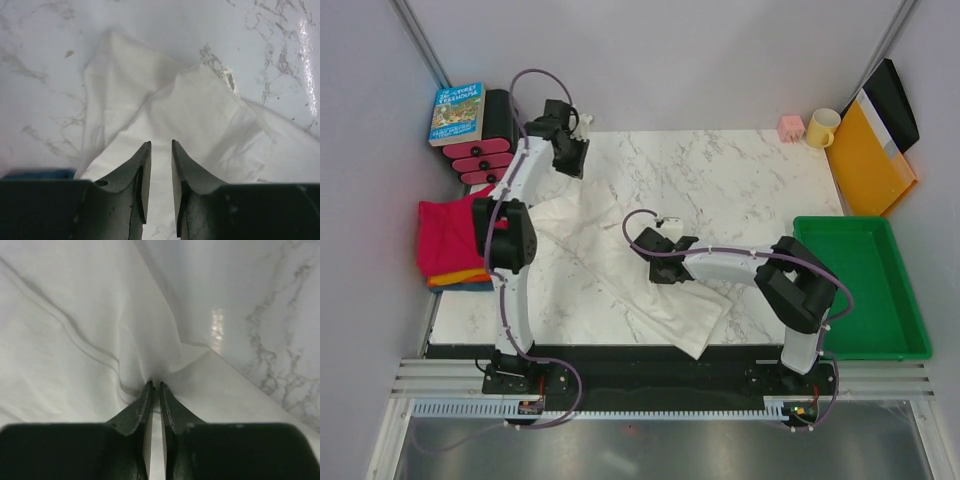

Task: Fold and stack the t-shirts
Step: Rotate the tshirt 90 degrees

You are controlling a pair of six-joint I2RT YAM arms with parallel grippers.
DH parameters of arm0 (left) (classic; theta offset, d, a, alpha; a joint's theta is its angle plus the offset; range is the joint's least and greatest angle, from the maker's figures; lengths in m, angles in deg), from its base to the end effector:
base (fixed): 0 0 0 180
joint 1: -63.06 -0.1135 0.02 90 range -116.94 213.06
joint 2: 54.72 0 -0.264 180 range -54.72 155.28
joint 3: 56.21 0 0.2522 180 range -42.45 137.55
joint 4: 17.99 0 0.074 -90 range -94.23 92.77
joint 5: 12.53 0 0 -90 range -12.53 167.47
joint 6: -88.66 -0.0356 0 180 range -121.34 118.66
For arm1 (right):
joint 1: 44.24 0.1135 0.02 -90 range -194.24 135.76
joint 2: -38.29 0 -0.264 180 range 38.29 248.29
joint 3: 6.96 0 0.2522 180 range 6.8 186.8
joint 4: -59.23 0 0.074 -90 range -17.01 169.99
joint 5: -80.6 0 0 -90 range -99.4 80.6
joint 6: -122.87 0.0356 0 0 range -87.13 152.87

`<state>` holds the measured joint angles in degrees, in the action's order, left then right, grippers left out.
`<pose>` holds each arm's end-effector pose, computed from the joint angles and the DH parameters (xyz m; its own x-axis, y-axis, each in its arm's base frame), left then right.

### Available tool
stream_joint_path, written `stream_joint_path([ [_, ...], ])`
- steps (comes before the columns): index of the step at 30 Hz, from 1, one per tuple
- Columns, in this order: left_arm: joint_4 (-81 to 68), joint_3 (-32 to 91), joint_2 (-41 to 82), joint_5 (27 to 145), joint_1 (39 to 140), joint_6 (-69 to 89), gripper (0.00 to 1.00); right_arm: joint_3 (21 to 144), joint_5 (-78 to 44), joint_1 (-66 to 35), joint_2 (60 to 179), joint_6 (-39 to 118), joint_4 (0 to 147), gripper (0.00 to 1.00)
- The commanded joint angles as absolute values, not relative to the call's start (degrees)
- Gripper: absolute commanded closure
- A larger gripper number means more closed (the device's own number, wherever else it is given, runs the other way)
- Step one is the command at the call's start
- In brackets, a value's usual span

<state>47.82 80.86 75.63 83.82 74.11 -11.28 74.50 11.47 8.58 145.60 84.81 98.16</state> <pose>0.4876 -0.0992 0.2504 -0.7869 0.3285 -0.5224 0.3879 0.9217 -0.0048 0.2344 0.2881 0.1585 -0.8510 0.0955 -0.5164 0.0281 0.9902 0.1368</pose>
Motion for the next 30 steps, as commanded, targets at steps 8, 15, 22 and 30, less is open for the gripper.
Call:
stream_joint_path([
  [8, 42.0, 59.6, 63.7, 88.7, 70.6, -11.1, 0.76, 71.1, 16.9, 8.5, 142.4, 86.7, 105.4, 0.80],
  [15, 42.2, 54.0, 67.1, 90.7, 71.3, -12.7, 0.80, 68.6, 16.0, 8.9, 143.7, 89.6, 107.3, 0.84],
  [22, 48.5, 67.5, 80.1, 87.4, 73.0, -14.5, 0.80, 65.5, 15.5, 11.7, 141.0, 93.2, 108.8, 0.85],
  [30, 56.4, 93.2, 93.7, 83.5, 79.8, -18.3, 0.83, 63.0, 14.1, 16.6, 140.0, 98.3, 110.9, 0.83],
])
